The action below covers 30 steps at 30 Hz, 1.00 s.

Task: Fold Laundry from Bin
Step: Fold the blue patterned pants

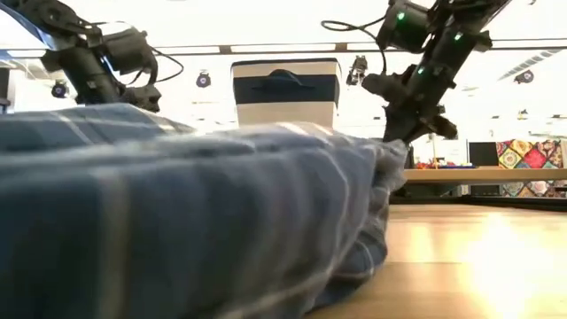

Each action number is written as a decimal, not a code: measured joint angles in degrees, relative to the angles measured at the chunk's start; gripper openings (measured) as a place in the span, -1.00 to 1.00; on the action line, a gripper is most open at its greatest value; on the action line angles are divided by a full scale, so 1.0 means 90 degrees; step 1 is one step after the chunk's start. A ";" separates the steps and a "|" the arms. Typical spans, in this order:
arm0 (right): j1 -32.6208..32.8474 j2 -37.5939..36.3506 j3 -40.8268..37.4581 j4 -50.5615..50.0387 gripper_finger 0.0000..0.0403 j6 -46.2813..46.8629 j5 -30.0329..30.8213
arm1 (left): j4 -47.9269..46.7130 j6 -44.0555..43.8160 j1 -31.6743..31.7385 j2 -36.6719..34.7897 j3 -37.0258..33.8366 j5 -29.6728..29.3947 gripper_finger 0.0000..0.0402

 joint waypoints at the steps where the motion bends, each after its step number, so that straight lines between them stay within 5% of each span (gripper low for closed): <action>1: -0.0018 0.0123 0.0000 0.0055 -0.92 -0.0030 -0.0004 | 0.0146 -0.0070 -0.0002 0.0051 -0.0067 -0.0005 -0.96; 15: -0.0149 0.0788 0.0179 0.0279 -0.01 0.0266 -0.0450 | -0.0877 0.0230 0.0134 0.0781 0.0763 -0.0004 -0.23; 22: -0.0414 0.1339 0.0100 0.0996 0.07 0.0556 -0.0896 | -0.0714 0.0826 0.0623 0.1595 0.0886 0.0599 0.08; 30: -0.0414 0.2378 0.0121 0.1617 0.01 0.0807 -0.1167 | -0.0174 0.1187 0.0818 0.2286 0.0714 0.0630 0.11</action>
